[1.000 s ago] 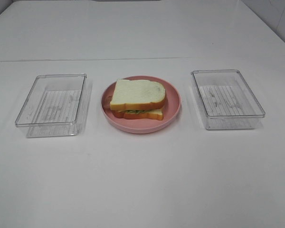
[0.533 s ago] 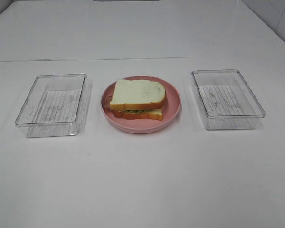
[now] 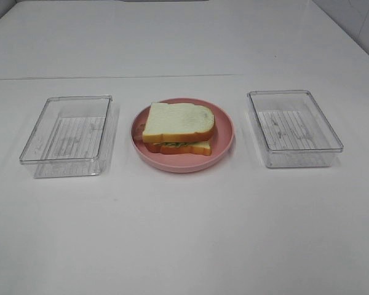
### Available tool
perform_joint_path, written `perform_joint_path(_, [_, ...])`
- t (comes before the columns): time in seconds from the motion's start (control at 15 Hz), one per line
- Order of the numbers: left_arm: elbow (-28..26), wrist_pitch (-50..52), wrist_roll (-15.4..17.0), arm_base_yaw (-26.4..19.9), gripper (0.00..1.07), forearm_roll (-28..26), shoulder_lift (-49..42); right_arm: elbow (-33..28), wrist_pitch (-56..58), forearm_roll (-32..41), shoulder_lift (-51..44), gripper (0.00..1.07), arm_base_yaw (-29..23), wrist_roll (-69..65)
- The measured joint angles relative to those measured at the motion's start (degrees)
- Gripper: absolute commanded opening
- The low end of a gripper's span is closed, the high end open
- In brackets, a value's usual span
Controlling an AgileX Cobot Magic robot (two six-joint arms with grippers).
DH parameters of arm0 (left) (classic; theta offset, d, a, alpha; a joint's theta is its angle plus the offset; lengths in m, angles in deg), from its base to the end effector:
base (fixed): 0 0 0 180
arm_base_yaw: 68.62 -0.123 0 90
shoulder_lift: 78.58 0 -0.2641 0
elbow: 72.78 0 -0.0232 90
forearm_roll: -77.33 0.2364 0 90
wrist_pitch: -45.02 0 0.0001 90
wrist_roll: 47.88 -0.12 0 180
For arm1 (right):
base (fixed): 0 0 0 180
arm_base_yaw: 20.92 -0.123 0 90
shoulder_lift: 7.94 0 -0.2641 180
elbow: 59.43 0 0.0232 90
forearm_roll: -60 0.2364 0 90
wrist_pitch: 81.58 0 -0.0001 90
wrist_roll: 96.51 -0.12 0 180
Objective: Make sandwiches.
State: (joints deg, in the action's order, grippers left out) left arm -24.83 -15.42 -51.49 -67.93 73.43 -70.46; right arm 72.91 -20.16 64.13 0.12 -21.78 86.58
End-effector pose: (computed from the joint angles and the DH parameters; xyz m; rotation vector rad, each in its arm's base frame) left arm 0.0289 -0.0075 0.2581 0.0793 2.0304 -0.0492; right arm 0.0272 0.0080 0.2577 -0.0747 2.0416 0.0619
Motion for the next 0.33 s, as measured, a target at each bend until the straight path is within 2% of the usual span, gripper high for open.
perform_joint_path(0.33, [0.0,0.0,0.0,0.0,0.92,0.0,0.0,0.0,0.0,0.0,0.0,0.81,0.0,0.0])
